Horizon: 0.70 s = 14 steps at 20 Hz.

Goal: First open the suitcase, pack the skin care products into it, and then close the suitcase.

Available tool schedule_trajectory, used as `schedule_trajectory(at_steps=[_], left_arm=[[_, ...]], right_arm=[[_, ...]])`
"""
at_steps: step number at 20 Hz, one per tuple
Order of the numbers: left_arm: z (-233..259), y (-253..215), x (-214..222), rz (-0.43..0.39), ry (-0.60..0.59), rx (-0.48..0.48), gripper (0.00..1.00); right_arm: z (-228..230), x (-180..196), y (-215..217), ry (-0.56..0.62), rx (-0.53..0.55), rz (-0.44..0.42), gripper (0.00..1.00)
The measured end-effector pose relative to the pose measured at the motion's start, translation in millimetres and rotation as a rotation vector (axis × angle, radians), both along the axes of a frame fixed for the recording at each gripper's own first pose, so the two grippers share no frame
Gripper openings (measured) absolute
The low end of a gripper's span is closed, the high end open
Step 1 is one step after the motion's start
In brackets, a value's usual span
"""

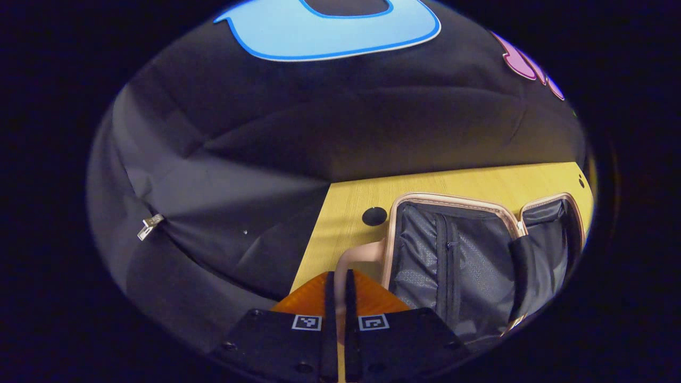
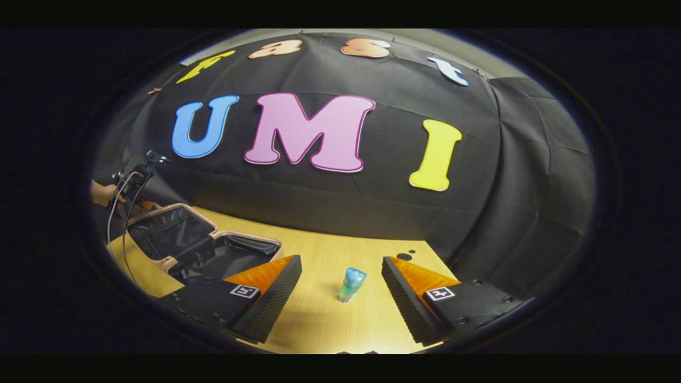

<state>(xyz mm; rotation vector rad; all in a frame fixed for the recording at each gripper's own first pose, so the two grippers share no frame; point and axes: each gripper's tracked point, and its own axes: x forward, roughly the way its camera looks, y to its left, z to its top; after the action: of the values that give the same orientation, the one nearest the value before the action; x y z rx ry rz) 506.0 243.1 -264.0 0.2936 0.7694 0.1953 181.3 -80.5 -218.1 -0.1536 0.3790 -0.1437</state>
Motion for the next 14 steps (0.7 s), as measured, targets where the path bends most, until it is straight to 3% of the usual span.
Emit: schedule_trajectory(at_steps=[6, 10, 12, 13, 14], left_arm=[[-34, 17, 3, 0.044, 0.001, -0.027, 0.14], [-11, 15, 3, 0.079, -0.06, 0.008, 0.25], [17, -14, 5, 0.032, -0.145, -0.027, 0.67], [33, -33, 5, 0.013, -0.197, -0.041, 0.95], [47, -55, 4, -0.011, -0.255, -0.062, 1.0]], right_arm=[[-20, -14, 4, 0.039, 0.021, -0.04, 0.96], [-13, -16, -7, 0.022, 0.03, -0.064, 0.96], [-15, -14, -13, 0.023, 0.039, -0.071, 0.96], [-16, -14, -17, 0.026, 0.05, -0.074, 0.96], [-15, -13, -20, 0.021, 0.066, -0.077, 0.97]])
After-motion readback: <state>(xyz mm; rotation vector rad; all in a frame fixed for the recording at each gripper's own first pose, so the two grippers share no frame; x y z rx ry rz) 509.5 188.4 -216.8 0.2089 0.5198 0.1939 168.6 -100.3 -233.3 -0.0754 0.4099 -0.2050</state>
